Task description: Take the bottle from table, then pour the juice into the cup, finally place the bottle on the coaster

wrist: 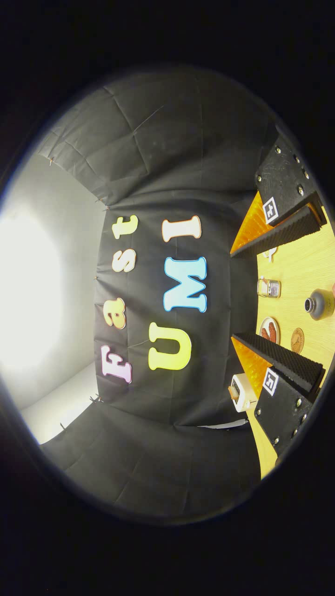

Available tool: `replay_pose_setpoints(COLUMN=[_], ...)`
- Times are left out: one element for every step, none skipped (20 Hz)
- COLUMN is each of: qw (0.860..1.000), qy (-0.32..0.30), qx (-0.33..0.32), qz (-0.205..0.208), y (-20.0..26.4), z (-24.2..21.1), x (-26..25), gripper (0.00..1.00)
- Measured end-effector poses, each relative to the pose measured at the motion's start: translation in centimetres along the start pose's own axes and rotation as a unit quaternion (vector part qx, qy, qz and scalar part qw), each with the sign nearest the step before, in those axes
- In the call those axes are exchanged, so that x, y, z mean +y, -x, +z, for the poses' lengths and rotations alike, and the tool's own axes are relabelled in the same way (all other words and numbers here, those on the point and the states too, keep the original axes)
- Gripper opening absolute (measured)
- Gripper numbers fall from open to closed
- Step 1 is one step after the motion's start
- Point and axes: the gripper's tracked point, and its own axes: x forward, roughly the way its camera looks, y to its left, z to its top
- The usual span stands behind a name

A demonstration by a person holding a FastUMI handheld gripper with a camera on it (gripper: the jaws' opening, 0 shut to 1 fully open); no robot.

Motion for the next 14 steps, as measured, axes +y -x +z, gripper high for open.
replay_pose_setpoints(qw=[1.0,1.0,1.0,1.0,1.0,1.0,1.0,1.0,1.0,1.0,1.0,1.0,1.0,1.0], qy=[0.0,0.001,0.004,0.006,0.005,0.004,0.001,0.0,-0.002,-0.003,-0.002,-0.004,-0.006,-0.009], qx=[0.0,-0.001,-0.001,-0.001,0.0,-0.001,-0.001,0.0,0.001,0.002,0.003,0.003,0.005,0.008], qz=[0.0,0.0,-0.001,0.002,0.004,0.007,0.01,0.012,0.013,0.014,0.014,0.016,0.018,0.02], y=[0.0,-0.1,-0.1,-0.2,-0.2,-0.3,-0.4,-0.4,-0.3,-0.3,-0.4,-0.4,-0.3,-0.3], z=[-0.1,-0.2,-0.4,-0.5,-0.8,-1.0,-1.3,-1.6,-2.1,-2.6,-3.0,-3.4,-4.0,-4.6], x=[0.0,-0.1,-0.2,-0.2,0.0,0.1,0.1,0.1,0.1,0.0,-0.1,-0.1,0.0,-0.1], gripper=[0.97,0.97,0.97,0.97,0.97,0.97,0.97,0.97,0.97,0.97,0.97,0.97,0.97,0.97])
